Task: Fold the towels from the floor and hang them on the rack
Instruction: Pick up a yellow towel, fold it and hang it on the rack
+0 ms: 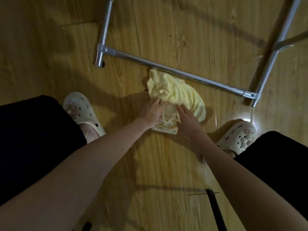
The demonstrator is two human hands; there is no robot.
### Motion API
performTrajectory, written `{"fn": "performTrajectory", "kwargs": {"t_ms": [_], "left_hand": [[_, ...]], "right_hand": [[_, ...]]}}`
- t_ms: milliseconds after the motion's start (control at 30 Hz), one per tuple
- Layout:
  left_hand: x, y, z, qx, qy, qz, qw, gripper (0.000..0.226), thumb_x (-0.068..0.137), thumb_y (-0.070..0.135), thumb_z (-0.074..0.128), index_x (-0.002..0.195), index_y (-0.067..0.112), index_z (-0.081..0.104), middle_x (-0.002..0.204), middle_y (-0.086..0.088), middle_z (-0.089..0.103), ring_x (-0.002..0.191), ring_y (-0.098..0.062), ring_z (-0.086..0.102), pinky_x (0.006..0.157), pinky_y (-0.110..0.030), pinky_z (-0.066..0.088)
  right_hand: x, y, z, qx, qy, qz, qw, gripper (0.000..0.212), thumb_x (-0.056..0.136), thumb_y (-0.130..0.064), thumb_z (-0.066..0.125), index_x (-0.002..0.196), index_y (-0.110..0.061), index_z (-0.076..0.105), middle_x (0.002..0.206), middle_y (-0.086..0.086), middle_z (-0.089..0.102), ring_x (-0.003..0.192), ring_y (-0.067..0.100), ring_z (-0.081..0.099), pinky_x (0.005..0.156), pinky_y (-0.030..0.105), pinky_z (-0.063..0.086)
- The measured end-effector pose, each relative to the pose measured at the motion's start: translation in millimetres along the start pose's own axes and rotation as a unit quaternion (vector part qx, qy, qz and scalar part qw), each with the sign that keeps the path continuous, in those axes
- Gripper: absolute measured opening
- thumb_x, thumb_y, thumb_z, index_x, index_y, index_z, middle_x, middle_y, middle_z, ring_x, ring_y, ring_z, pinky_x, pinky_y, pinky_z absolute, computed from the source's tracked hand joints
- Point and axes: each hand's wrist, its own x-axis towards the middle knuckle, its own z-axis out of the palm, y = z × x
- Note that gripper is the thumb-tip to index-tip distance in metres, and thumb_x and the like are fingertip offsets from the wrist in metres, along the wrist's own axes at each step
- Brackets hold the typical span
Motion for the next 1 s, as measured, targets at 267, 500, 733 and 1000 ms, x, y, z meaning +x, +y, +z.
{"fn": "performTrajectory", "kwargs": {"t_ms": [267,500,733,1000], "left_hand": [[-8,-12,-1,-0.168,0.116,0.018,0.979,0.01,0.087,-0.002,0.054,0.085,-0.002,0.063,0.087,-0.012,0.061,0.078,-0.023,0.057,0.063,-0.029,0.045],[-49,-5,-29,-0.357,0.213,-0.053,0.908,0.014,0.087,0.007,0.06,0.074,0.01,0.055,0.06,0.01,0.041,0.054,0.0,0.037,0.051,-0.014,0.028],[-91,43,-85,-0.437,0.195,-0.057,0.876,0.02,0.09,0.007,0.057,0.07,0.008,0.053,0.067,-0.001,0.047,0.063,-0.008,0.043,0.057,-0.016,0.032],[-181,105,-175,-0.444,0.212,0.005,0.871,0.023,0.093,0.018,0.053,0.071,0.015,0.053,0.063,0.003,0.051,0.059,-0.009,0.049,0.055,-0.025,0.037]], "right_hand": [[20,-3,2,0.012,0.041,0.02,0.999,0.029,0.092,-0.012,0.053,0.121,-0.014,0.055,0.127,0.012,0.047,0.114,0.031,0.049,0.086,0.041,0.049],[-6,-9,-10,0.043,0.052,0.036,0.997,0.018,0.092,-0.011,0.053,0.108,-0.006,0.059,0.116,0.013,0.053,0.101,0.027,0.055,0.084,0.04,0.051],[-65,-38,-45,0.097,0.027,-0.061,0.993,0.056,0.08,-0.011,0.07,0.132,-0.012,0.05,0.127,0.012,0.054,0.115,0.026,0.052,0.091,0.029,0.041],[-158,-73,-92,0.167,0.124,-0.1,0.973,0.053,0.079,-0.017,0.074,0.126,-0.006,0.053,0.122,0.016,0.056,0.109,0.029,0.055,0.087,0.03,0.042]]}}
